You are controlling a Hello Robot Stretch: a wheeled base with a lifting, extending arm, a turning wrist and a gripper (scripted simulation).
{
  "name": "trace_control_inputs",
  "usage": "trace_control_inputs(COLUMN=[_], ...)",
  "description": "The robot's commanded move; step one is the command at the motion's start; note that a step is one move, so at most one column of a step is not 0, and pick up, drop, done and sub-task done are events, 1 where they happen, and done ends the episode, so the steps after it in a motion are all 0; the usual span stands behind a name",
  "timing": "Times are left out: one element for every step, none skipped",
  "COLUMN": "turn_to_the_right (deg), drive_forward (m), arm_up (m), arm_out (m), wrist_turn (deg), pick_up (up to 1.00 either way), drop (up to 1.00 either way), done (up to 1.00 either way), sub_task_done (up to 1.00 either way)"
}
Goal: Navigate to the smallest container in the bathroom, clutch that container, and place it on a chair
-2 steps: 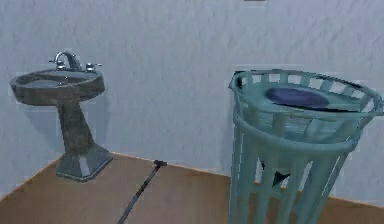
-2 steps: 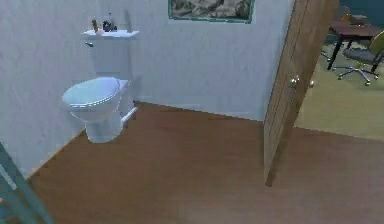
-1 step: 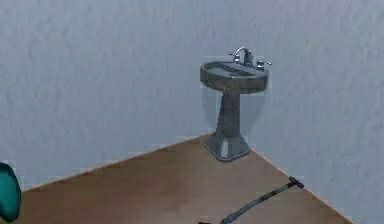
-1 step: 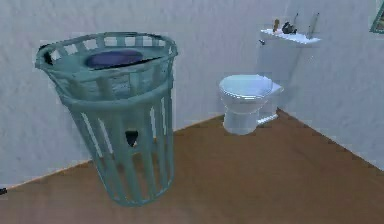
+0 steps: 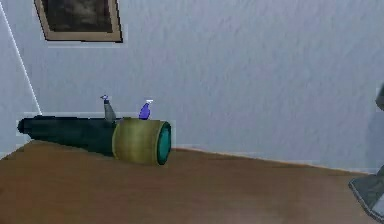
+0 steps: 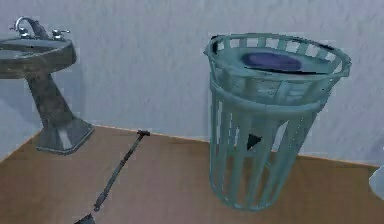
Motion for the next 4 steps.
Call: trace_control_inputs(turn_to_the_right=[0.0,-9.0,0.0,-45.0], drive_forward=[1.00,0.00,0.20,0.00], arm_up=[0.00,0.00,0.00,0.00], arm_out=[0.00,0.00,0.00,0.00], wrist_turn=[0.0,0.0,0.0,0.0], pick_up=[0.00,0.00,0.00,0.00], drop=[0.00,0.00,0.00,0.00], done=[0.00,0.00,0.00,0.00], sub_task_done=[0.00,0.00,0.00,0.00])
